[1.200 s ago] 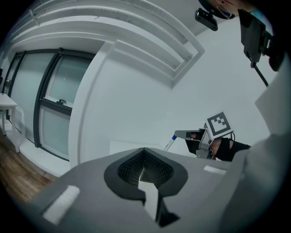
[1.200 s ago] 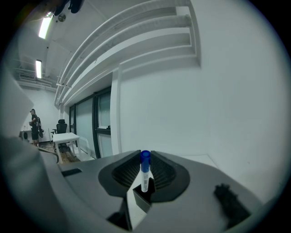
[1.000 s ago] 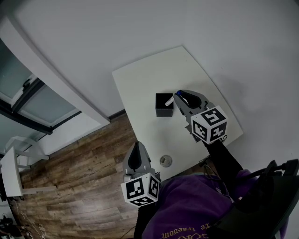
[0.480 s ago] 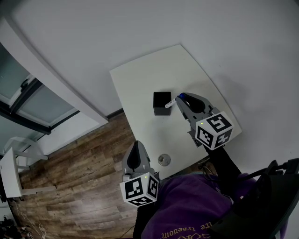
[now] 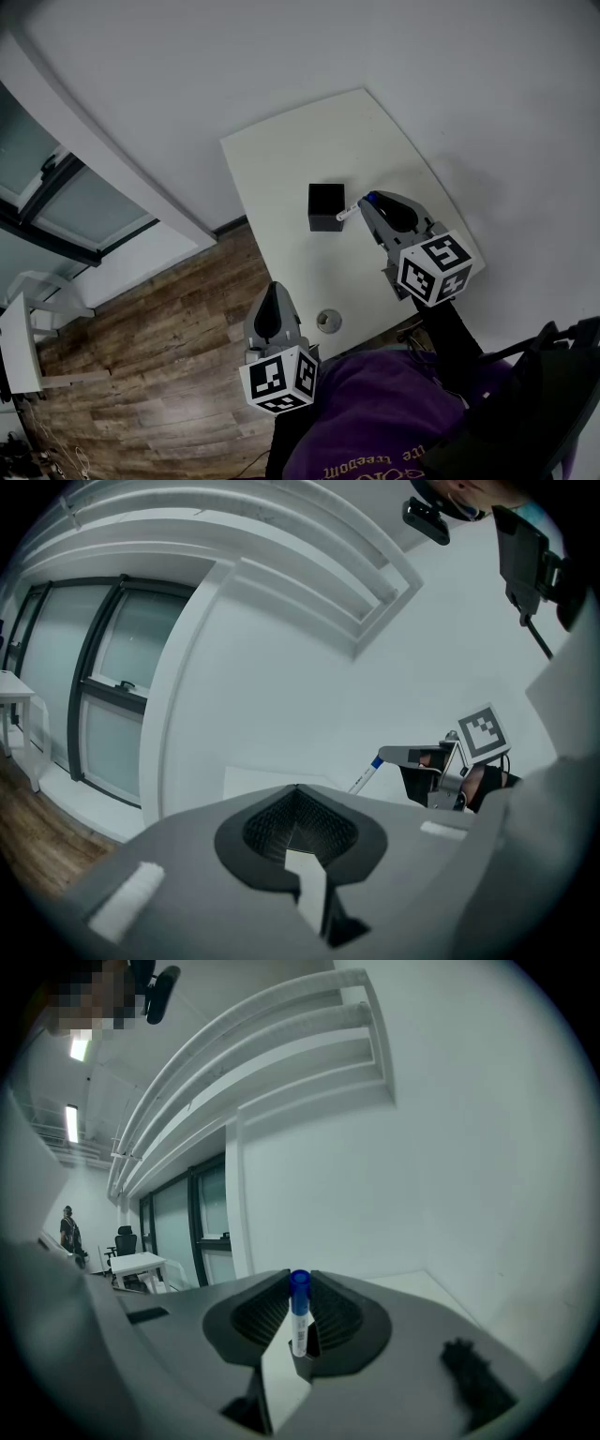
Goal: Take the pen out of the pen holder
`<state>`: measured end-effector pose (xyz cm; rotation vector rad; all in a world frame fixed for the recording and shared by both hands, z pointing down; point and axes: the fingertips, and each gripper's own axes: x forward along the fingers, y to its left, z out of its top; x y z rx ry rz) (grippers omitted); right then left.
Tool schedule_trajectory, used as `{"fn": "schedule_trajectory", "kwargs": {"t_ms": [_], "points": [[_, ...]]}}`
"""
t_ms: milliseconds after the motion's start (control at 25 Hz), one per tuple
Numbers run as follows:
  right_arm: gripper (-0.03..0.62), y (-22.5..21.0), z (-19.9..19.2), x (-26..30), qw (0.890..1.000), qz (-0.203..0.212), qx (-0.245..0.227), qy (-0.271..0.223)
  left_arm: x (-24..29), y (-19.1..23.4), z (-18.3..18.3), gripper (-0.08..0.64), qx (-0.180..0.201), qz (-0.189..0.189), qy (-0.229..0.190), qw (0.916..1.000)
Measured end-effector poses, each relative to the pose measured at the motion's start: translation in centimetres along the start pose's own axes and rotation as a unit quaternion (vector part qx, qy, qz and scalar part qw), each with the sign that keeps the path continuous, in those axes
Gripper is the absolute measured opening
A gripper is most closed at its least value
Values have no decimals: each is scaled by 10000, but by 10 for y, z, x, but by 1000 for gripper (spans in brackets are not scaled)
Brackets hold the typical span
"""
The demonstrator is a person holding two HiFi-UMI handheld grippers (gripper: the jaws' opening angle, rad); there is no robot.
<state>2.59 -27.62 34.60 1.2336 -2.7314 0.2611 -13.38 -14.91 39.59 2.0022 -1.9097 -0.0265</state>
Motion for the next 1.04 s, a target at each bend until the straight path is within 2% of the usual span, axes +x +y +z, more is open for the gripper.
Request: {"fn": "schedule_trajectory", "kwargs": {"t_ms": [1040], "points": [[74, -1, -1, 1, 10000, -16, -2, 50, 1, 1, -1, 6, -15, -17, 51, 10000]]}}
